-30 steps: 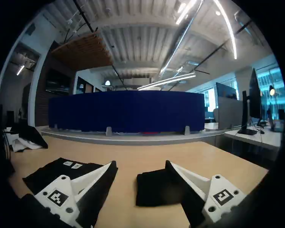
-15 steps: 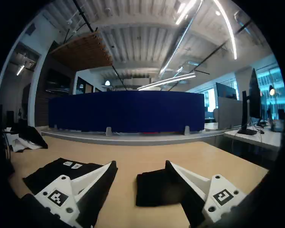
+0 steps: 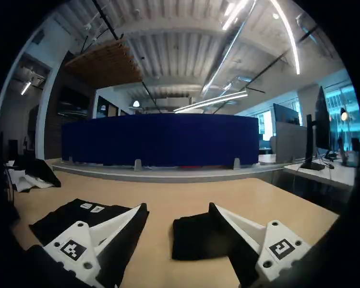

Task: Fold towel

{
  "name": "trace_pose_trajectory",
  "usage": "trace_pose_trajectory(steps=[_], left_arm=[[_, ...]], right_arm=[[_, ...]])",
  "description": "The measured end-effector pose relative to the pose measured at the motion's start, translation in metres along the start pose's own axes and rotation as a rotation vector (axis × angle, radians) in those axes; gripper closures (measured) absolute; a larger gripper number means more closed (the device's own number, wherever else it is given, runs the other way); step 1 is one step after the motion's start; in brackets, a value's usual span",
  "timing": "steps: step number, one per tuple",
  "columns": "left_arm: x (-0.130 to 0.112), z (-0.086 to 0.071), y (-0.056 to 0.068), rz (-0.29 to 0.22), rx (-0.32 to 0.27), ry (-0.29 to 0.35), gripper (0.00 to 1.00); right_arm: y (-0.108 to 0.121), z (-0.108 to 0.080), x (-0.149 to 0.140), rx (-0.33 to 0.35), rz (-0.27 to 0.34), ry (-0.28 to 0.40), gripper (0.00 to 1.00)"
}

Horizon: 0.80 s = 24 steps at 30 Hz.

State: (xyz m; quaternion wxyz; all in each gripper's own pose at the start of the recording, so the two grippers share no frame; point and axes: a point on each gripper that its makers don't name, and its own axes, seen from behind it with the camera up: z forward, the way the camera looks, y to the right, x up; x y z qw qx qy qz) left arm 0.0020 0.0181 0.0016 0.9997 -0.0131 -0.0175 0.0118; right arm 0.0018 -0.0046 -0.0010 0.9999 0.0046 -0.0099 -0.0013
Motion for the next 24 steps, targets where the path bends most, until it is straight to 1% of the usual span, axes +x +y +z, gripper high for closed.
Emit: trace_pose_trajectory(steps=[3,6,9,12,15,21,24], left_arm=[[0.021,-0.002,0.002,0.008,-0.002,0.021,0.04],[0.043,-0.003,0.002,0.011,-0.002,0.022,0.04],[0.070,-0.004,0.003,0.012,-0.012,0.021,0.04],[0.097,-0.006,0.002,0.021,-0.024,0.019,0.04],[0.119,-0.010,0.002,0.033,-0.038,0.006,0.04],[0.148,-0.018,0.005,0.040,-0.069,-0.045,0.04],[0.161,-0.019,0.006,0.041,-0.080,-0.050,0.04]], right_arm=[[-0.005,-0.003,0.014,0.020,-0.007,-0.004,0.00],[-0.004,-0.005,0.040,0.014,-0.016,0.021,0.00],[-0.002,-0.006,0.065,0.001,-0.015,0.022,0.00],[-0.003,-0.009,0.090,0.008,-0.009,0.003,0.00],[-0.004,-0.011,0.113,0.013,-0.003,-0.015,0.00],[-0.004,-0.013,0.150,0.008,0.006,-0.050,0.00],[-0.007,-0.013,0.165,0.010,0.004,-0.050,0.00]])
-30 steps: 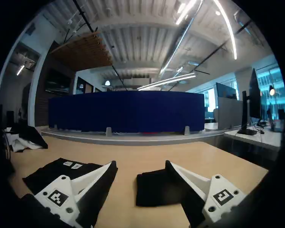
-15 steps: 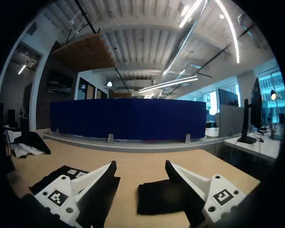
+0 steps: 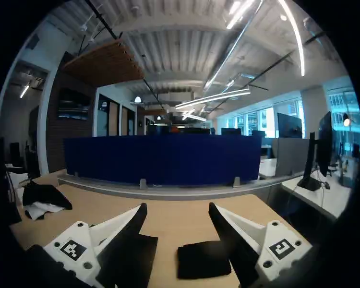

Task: Fold towel

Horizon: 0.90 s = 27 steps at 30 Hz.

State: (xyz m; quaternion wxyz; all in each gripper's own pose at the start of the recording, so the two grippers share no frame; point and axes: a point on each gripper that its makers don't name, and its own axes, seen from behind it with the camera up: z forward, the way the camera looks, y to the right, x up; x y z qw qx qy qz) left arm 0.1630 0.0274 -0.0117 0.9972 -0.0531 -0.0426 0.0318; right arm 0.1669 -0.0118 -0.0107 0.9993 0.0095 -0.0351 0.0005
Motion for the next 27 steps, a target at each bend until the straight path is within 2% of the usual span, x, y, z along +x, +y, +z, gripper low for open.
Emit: trace_pose_trajectory(steps=[6,8,14,18,21,24,27], left_arm=[[0.012,0.002,-0.001,0.007,-0.005,-0.011,0.04],[0.014,0.003,0.002,0.013,-0.022,-0.021,0.04],[0.005,0.005,0.014,0.049,-0.103,-0.088,0.04],[-0.005,0.004,0.029,0.074,-0.179,-0.152,0.03],[-0.018,0.000,0.045,0.086,-0.250,-0.208,0.03],[-0.035,-0.007,0.066,0.095,-0.348,-0.278,0.03],[-0.050,-0.014,0.080,0.098,-0.420,-0.342,0.03]], right_arm=[[-0.005,0.002,0.008,0.016,0.000,-0.017,0.00],[-0.008,0.003,0.007,0.033,-0.008,-0.037,0.00],[-0.026,0.002,-0.009,0.126,-0.051,-0.145,0.00],[-0.040,-0.005,-0.027,0.216,-0.090,-0.249,0.00],[-0.050,-0.014,-0.042,0.294,-0.117,-0.333,0.00],[-0.062,-0.028,-0.058,0.387,-0.141,-0.422,0.00],[-0.073,-0.040,-0.072,0.461,-0.159,-0.493,0.00]])
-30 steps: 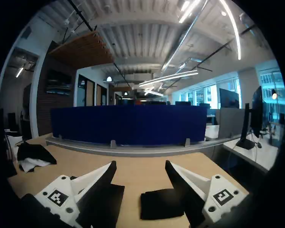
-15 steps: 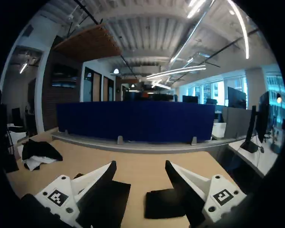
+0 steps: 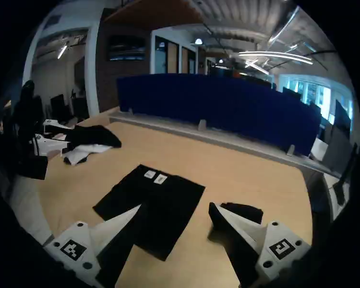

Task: Fold towel

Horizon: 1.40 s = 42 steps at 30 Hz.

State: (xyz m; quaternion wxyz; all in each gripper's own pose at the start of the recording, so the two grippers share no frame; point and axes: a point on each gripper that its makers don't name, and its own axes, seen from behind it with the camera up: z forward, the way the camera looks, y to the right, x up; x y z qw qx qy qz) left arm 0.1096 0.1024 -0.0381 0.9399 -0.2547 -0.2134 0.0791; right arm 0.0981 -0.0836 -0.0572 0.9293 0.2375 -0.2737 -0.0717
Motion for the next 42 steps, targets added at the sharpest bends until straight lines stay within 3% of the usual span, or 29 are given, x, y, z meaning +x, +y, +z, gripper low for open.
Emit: trace_pose_trajectory(steps=[6,18,27,42], left_arm=[[-0.010,0.007,0.011,-0.010,-0.042,-0.036,0.03],[-0.036,0.024,0.030,0.030,-0.076,-0.073,0.04],[-0.078,0.040,0.044,0.060,-0.110,-0.131,0.04],[-0.153,0.065,0.065,0.099,-0.199,-0.290,0.04]], right_arm=[[-0.008,0.004,-0.009,0.037,-0.033,-0.040,0.00],[-0.016,0.019,-0.034,0.069,-0.063,-0.080,0.00],[-0.021,0.039,-0.079,0.087,-0.078,-0.138,0.00],[-0.029,0.061,-0.151,0.142,-0.118,-0.265,0.01]])
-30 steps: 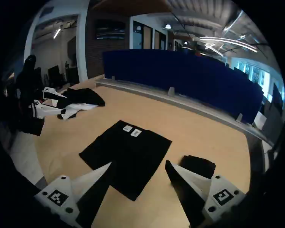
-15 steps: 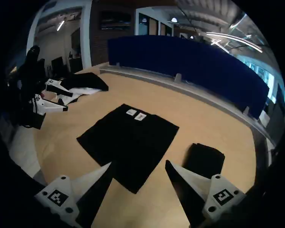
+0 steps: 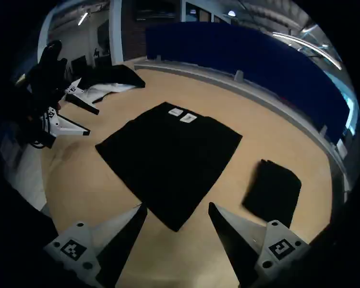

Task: Fold towel

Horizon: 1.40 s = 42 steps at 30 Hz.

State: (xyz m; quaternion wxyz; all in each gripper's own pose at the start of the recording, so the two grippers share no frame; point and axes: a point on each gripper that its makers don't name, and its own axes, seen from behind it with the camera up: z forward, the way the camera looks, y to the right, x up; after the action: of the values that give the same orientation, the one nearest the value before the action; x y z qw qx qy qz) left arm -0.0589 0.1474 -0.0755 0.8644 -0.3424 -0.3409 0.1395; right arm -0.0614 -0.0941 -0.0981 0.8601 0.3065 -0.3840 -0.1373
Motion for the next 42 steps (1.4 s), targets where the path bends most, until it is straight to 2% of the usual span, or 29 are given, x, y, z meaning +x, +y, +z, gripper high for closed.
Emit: trace_pose_trajectory(steps=[12,18,27,29,36,40,42], left_arm=[[-0.042,0.022,0.012,0.003,-0.030,-0.093,0.04],[-0.053,0.027,0.014,-0.023,-0.040,-0.135,0.04],[-0.056,0.035,0.012,-0.034,-0.037,-0.149,0.05],[-0.056,0.035,0.012,-0.030,-0.034,-0.151,0.07],[-0.059,0.037,0.007,-0.018,0.000,-0.159,0.27],[-0.060,0.036,0.009,-0.010,-0.003,-0.163,0.36],[-0.060,0.036,0.009,-0.008,-0.003,-0.165,0.42]], right_arm=[[0.000,0.020,-0.032,0.008,0.023,-0.058,0.01],[-0.004,0.028,-0.046,0.028,0.015,-0.083,0.05],[-0.008,0.035,-0.052,0.036,0.027,-0.089,0.11],[-0.009,0.036,-0.055,0.041,0.026,-0.096,0.15],[-0.008,0.039,-0.060,0.040,0.034,-0.102,0.29],[-0.007,0.040,-0.061,0.035,0.042,-0.102,0.48],[-0.007,0.041,-0.061,0.033,0.048,-0.102,0.52]])
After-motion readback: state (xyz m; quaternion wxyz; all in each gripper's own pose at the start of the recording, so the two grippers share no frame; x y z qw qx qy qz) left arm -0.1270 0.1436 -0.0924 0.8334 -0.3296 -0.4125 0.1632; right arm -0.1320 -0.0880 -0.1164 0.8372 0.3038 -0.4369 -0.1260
